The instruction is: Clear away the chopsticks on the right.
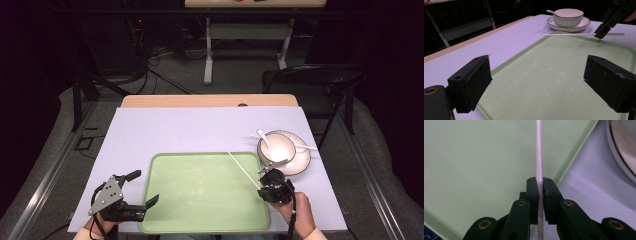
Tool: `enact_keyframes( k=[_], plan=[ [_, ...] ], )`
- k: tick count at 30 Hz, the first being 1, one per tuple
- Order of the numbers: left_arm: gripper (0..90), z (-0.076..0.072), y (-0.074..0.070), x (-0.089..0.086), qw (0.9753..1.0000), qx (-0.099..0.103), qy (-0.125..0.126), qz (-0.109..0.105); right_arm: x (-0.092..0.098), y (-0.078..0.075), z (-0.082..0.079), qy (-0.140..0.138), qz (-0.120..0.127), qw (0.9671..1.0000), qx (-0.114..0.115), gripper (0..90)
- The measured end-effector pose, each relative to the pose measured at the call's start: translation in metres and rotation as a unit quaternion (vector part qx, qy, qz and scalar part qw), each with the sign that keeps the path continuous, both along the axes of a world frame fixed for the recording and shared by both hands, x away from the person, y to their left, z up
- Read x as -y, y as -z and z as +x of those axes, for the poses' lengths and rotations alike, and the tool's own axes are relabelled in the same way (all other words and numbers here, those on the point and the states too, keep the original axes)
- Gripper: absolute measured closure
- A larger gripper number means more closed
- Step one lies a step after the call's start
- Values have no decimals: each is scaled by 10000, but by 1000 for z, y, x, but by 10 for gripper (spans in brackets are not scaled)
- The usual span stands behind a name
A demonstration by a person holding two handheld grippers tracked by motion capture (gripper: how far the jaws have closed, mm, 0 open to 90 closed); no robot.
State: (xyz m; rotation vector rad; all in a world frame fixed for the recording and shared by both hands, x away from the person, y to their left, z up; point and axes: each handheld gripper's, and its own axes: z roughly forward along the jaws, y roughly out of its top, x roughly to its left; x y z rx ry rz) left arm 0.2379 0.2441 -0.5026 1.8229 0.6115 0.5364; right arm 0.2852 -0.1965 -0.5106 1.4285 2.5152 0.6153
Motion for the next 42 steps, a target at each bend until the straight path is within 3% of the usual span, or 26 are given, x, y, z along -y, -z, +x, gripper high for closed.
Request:
enact_keyframes(
  k=[7,14,23,30,35,36,38,39,42],
  plan=[
    [74,0,0,0,10000,2,-16,11,-4,7,0,225,70,9997,-91,840],
    [74,0,0,0,10000,5,1,8,-13,14,2,279,111,9995,-126,839],
    [75,0,0,0,10000,26,9,11,-21,19,3,192,22,9997,-147,833],
    [75,-1,0,0,10000,48,12,11,-22,19,2,93,12,9998,-155,745],
    [75,-1,0,0,10000,63,3,22,-23,19,1,-26,-87,9999,-136,645],
    [75,-1,0,0,10000,65,8,23,-22,17,1,-238,-146,9996,-68,545],
    [75,-1,0,0,10000,67,8,24,-20,13,0,-459,-177,9988,73,454],
    [75,-1,0,0,10000,67,8,24,-20,13,0,-459,-177,9988,73,454],
    [75,-1,0,0,10000,67,21,27,-12,6,0,-623,-87,9975,316,305]
  ],
)
